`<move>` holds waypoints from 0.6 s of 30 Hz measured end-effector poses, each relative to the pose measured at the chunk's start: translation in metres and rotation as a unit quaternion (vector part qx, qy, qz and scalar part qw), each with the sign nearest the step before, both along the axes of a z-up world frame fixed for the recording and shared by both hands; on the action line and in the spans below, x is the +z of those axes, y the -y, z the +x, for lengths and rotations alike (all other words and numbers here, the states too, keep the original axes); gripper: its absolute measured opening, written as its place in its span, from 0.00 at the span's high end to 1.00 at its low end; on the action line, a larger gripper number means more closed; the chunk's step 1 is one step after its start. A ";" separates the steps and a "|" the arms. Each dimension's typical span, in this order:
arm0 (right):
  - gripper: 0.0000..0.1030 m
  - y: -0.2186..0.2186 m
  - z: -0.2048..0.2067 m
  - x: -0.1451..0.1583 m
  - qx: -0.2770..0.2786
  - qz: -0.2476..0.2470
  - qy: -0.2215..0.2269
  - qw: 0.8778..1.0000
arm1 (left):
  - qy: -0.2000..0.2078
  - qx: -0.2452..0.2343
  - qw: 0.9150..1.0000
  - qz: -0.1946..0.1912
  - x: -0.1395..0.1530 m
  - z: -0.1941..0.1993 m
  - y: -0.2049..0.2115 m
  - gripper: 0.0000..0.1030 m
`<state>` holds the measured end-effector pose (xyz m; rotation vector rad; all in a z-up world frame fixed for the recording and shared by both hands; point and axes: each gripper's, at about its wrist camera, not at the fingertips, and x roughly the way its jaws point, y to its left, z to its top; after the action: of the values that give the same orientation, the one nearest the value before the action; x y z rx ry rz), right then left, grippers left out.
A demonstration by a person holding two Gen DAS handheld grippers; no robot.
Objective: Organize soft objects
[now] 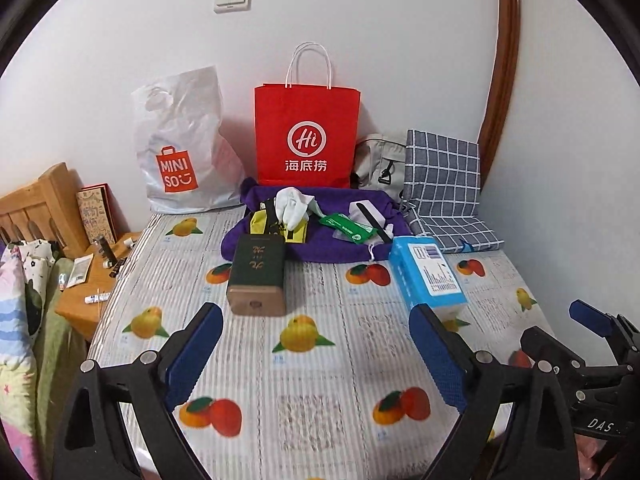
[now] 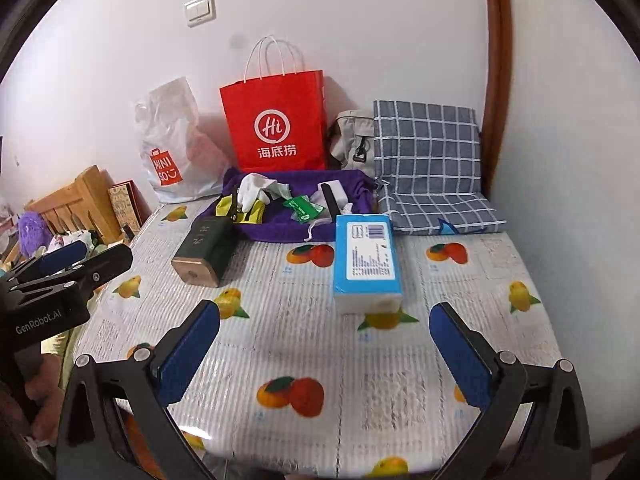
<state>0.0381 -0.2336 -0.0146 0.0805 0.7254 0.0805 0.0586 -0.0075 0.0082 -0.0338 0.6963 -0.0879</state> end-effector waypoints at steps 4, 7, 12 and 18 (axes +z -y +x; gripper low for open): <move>0.00 0.001 -0.024 0.006 -0.007 -0.008 0.009 1.000 | 0.007 0.002 1.000 0.011 0.003 -0.020 0.001 0.08; 0.00 0.003 -0.038 0.011 -0.012 -0.003 0.016 1.000 | 0.013 0.005 1.000 0.026 0.007 -0.033 0.005 0.08; 0.00 0.006 -0.051 0.018 -0.014 -0.003 0.028 1.000 | 0.022 -0.001 0.999 0.033 0.014 -0.044 0.010 0.08; 0.00 0.006 -0.058 0.022 -0.013 -0.004 0.034 0.999 | 0.022 -0.002 0.999 0.028 0.016 -0.049 0.012 0.08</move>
<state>-0.0200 -0.2392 0.0070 0.0792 0.6570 0.0562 0.0098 -0.0193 0.0242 0.0237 0.6539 -0.0719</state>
